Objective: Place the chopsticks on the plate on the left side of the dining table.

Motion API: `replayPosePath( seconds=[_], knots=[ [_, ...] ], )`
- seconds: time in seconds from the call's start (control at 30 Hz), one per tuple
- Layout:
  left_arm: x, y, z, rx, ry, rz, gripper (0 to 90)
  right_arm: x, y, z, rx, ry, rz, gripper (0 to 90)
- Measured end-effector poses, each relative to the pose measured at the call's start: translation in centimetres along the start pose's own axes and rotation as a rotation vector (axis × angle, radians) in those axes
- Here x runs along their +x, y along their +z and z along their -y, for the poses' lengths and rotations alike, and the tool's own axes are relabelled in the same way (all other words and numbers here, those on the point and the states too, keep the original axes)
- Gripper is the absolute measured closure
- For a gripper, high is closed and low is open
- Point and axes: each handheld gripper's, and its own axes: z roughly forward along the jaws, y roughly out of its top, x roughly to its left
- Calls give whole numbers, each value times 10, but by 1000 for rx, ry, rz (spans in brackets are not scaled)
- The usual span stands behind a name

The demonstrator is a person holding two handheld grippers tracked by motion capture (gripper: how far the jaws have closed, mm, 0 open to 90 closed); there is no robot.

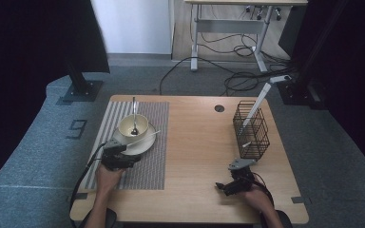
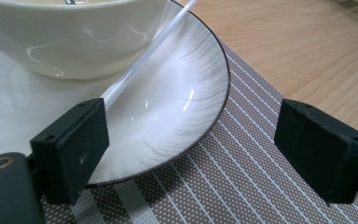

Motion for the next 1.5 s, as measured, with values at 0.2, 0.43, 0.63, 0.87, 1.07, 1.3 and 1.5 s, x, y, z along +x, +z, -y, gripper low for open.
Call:
replayPosePath(
  seconds=[0.2,0.43,0.63,0.87,1.07,1.3,1.5],
  knots=[
    [4,3,-2,-21,-20,-7,45,0,0,0,0,-2,0,0],
    [2,10,-4,-3,3,-25,0,0,1,-1,0,-2,0,0],
    [2,13,-4,2,8,-29,0,0,1,-1,1,-3,-2,0],
    [4,15,-4,14,12,-45,0,0,1,-1,1,-3,-2,0],
    [5,17,-4,17,12,-52,0,0,1,-1,1,-3,-3,0],
    [6,17,-4,19,14,-54,0,0,1,-1,1,-4,-3,0],
    [6,17,-3,19,15,-53,0,0,1,-1,1,-3,-3,0]
  ],
)
